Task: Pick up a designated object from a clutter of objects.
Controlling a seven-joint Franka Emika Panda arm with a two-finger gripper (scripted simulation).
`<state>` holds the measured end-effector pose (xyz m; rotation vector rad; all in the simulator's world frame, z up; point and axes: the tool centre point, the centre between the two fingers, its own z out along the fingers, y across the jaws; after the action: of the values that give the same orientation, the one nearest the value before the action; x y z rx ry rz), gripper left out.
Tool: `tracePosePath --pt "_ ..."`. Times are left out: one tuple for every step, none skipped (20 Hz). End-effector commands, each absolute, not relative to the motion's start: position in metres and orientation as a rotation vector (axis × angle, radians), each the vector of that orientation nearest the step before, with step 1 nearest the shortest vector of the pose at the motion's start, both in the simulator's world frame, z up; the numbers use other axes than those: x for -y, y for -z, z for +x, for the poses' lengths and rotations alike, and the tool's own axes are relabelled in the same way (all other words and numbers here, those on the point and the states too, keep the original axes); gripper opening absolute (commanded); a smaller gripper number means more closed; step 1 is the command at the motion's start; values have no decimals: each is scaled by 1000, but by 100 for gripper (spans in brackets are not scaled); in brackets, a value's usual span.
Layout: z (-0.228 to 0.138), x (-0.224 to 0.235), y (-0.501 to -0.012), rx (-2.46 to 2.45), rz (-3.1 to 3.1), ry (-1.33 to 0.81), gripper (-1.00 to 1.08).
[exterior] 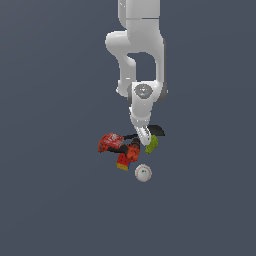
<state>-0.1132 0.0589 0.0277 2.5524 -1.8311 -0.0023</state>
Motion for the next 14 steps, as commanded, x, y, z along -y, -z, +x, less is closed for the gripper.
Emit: tracePosePath --pt "-113 -59 -21 1833 2552 2 100" --pt "-113 -58 -19 1834 2551 2 100" --pt "-113 -59 -18 1834 2551 2 100" --pt "-113 -59 -18 1834 2551 2 100" --pt "-113 -59 -17 1834 2551 2 100" --pt "-113 -59 -17 1834 2551 2 -100" --pt "-113 -59 -17 1834 2551 2 -100" --pt "-113 -59 -17 1834 2551 2 -100" --pt "-113 -59 -17 1834 2551 2 -100" --pt "-113 -59 -17 1834 2551 2 -100" --pt "-113 -59 -17 1834 2551 2 -100" --pt "-113 -59 -17 1834 2551 2 -100" --pt "-113 -59 -17 1834 2551 2 -100" --pt "-113 -59 -17 1834 2551 2 -100"
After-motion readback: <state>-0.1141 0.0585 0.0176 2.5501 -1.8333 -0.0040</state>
